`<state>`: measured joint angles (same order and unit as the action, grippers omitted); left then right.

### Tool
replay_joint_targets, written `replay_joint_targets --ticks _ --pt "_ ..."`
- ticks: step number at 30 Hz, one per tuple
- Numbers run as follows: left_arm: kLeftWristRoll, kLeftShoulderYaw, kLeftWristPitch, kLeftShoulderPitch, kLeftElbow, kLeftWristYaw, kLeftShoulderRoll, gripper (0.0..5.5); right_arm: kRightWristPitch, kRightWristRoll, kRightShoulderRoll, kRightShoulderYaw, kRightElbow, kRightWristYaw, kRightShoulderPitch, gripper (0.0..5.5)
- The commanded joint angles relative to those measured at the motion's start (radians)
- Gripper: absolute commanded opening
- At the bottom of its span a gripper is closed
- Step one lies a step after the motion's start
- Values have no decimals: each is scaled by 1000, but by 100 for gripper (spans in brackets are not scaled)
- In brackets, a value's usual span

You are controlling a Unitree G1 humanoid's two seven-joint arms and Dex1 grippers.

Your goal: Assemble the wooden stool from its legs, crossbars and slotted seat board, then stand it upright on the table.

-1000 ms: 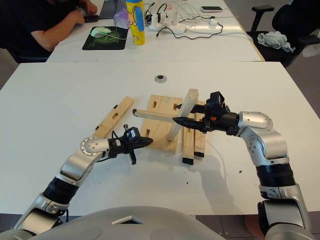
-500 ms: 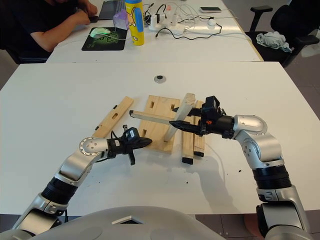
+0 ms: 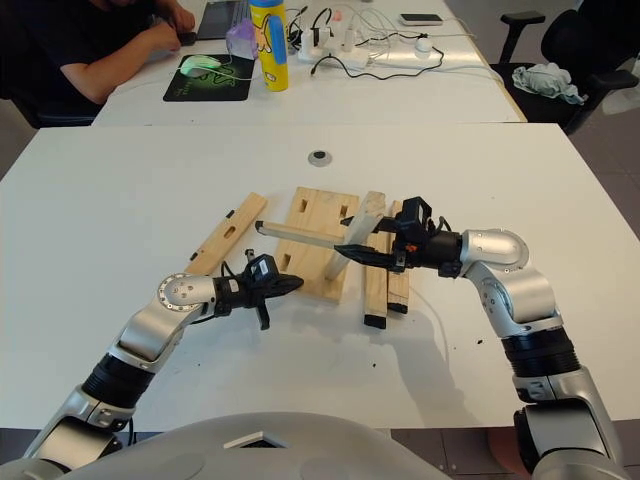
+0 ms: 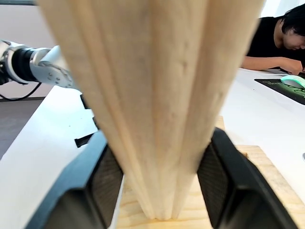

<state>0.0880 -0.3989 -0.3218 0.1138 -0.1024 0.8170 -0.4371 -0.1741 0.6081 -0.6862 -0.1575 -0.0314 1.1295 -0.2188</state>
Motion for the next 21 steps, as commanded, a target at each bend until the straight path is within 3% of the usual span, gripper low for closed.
replay_joint_targets --ticks 1,13,14,21 --pt "-20 -11 -15 4 27 7 -13 0 -209 -121 7 -111 136 -69 82 206" --pt "-27 -8 -22 9 57 -10 -4 0 -162 -96 1 -115 92 -18 102 206" --pt "-27 -6 -24 9 63 -14 -3 0 -163 -92 4 -109 95 -21 99 242" --pt "-16 4 -32 6 74 -19 3 0 -179 -66 28 -21 90 -33 101 345"
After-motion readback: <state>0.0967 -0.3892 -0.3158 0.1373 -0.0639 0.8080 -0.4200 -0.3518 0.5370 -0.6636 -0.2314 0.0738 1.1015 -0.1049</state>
